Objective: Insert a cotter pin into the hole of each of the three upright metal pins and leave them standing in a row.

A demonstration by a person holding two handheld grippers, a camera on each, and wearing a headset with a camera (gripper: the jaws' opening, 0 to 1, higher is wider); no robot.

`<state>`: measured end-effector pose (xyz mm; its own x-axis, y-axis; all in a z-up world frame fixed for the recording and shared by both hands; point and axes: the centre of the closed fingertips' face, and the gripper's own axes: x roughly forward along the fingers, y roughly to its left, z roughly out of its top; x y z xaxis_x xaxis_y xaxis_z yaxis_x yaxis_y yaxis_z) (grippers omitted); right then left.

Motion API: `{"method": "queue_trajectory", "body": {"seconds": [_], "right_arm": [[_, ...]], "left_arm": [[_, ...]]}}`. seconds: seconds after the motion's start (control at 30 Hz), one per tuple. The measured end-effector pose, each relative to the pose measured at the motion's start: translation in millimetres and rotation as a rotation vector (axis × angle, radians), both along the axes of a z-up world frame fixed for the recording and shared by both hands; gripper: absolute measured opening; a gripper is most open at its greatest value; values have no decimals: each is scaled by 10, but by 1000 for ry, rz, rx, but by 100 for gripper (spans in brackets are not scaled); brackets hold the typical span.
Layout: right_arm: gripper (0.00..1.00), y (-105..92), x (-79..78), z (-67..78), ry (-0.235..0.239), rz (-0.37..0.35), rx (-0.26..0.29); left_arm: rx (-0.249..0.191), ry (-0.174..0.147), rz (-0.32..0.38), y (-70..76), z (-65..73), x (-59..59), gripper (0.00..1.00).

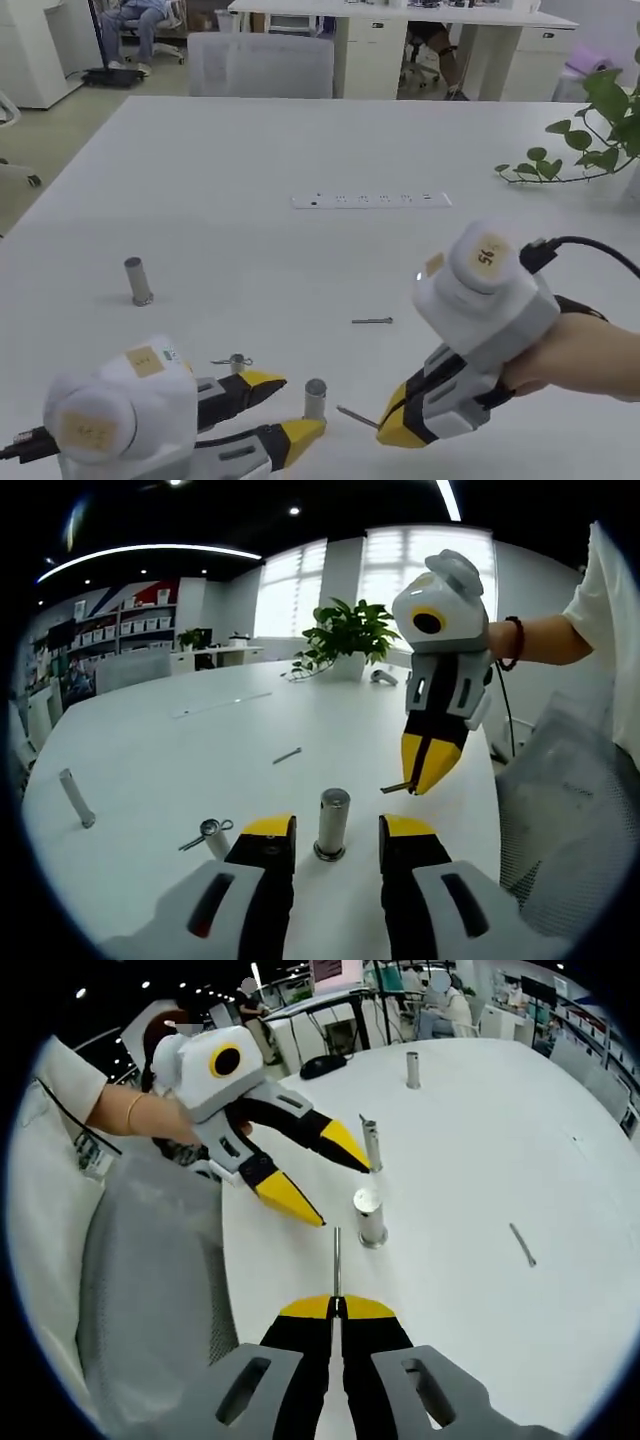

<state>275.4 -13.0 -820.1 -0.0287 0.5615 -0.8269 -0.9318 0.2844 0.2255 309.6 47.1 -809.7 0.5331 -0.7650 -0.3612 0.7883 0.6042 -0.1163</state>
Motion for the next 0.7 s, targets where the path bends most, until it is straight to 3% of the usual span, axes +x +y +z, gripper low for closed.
{"method": "queue_trajectory", "body": {"seconds": [0.2, 0.7], "right_arm": [[3, 2, 35, -34, 8, -23, -16], [3, 39, 89, -80, 55, -77, -48]], "left_arm": [[14, 2, 8, -7, -67, 49, 29], [4, 15, -8, -104, -153, 93, 25]]}}
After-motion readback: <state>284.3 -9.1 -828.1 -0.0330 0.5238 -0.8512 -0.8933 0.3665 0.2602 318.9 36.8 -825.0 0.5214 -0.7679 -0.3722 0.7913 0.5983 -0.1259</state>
